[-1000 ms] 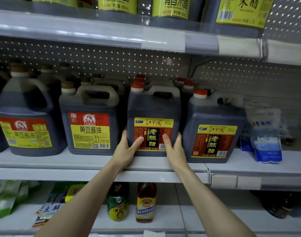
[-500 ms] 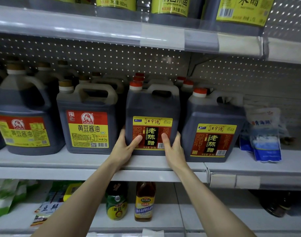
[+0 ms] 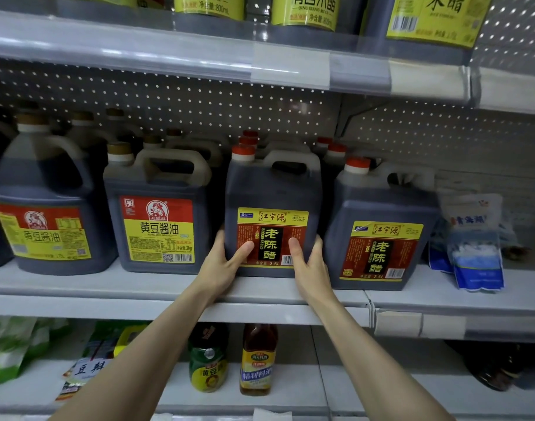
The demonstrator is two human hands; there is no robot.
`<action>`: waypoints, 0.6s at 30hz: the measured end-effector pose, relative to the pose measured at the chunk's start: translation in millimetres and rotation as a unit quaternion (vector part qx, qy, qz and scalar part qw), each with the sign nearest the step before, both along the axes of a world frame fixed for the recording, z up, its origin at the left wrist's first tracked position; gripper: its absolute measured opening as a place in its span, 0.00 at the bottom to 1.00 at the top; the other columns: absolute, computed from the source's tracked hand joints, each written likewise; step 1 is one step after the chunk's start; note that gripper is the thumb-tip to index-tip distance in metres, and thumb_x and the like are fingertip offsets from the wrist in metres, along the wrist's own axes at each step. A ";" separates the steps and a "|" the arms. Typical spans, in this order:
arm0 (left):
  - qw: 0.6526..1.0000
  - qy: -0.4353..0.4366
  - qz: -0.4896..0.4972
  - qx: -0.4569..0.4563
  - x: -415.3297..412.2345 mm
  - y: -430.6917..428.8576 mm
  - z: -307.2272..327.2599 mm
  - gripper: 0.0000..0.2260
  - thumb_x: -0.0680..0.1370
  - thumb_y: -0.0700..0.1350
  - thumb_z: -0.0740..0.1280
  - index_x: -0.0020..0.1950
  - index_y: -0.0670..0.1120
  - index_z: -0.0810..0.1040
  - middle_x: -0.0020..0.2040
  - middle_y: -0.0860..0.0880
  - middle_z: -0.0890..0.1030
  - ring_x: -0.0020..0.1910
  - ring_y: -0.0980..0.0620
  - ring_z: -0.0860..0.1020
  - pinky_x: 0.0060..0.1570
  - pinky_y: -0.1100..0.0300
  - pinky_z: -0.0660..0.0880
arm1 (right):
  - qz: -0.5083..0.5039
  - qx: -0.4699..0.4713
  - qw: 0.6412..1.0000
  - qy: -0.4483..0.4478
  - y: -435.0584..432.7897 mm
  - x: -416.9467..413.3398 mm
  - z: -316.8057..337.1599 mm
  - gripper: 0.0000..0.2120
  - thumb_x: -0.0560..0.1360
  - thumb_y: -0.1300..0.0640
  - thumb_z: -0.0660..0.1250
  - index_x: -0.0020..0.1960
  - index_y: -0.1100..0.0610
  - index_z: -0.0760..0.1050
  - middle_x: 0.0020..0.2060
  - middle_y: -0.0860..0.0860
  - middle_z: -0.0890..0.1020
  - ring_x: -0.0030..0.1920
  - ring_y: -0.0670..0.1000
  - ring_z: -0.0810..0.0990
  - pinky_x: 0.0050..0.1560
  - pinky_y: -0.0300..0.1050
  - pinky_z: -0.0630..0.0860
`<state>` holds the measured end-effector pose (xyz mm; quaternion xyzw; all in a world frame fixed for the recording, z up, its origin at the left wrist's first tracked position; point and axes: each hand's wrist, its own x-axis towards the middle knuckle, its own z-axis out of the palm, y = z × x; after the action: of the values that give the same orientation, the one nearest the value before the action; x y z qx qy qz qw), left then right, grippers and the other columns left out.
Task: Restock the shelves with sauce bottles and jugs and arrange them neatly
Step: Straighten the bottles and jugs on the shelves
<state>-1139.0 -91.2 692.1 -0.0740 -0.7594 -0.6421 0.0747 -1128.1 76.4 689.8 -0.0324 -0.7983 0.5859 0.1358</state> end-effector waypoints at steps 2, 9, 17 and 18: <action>1.000 0.001 -0.001 -0.005 0.3 -0.1 -0.7 0.26 0.76 0.54 0.65 0.72 0.49 0.64 0.63 0.52 0.77 0.62 0.53 0.75 0.63 0.58 0.70 | 0.000 0.000 1.000 0.003 -0.1 0.7 -0.1 0.43 0.68 0.30 0.54 0.78 0.49 0.53 0.71 0.49 0.70 0.71 0.53 0.68 0.71 0.56 0.66; 1.000 0.002 -0.002 -0.022 0.1 -2.1 -2.5 0.26 0.77 0.55 0.64 0.73 0.50 0.63 0.64 0.52 0.76 0.64 0.53 0.74 0.65 0.57 0.70 | 0.005 0.002 1.000 -0.001 0.8 0.3 0.2 0.38 0.74 0.34 0.55 0.78 0.50 0.51 0.72 0.49 0.68 0.72 0.53 0.67 0.71 0.52 0.66; 1.000 0.002 0.002 -0.020 0.8 -2.1 -1.9 0.28 0.75 0.57 0.64 0.73 0.51 0.63 0.63 0.54 0.76 0.62 0.54 0.74 0.66 0.55 0.70 | 0.001 0.003 1.000 0.001 0.5 -0.5 -0.4 0.37 0.74 0.34 0.56 0.78 0.49 0.52 0.72 0.49 0.70 0.71 0.53 0.68 0.71 0.53 0.66; 1.000 0.002 0.003 -0.020 0.8 -1.8 -1.9 0.27 0.76 0.56 0.64 0.73 0.51 0.63 0.63 0.54 0.76 0.62 0.54 0.74 0.66 0.55 0.70 | 0.001 0.001 1.000 0.001 0.9 -0.9 -0.8 0.36 0.76 0.36 0.56 0.78 0.50 0.52 0.72 0.49 0.69 0.71 0.53 0.68 0.70 0.52 0.66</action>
<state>-1138.2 -93.0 690.1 -0.0745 -0.7721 -0.6265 0.0762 -1129.1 77.3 689.0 -0.0305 -0.7990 0.5849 0.1359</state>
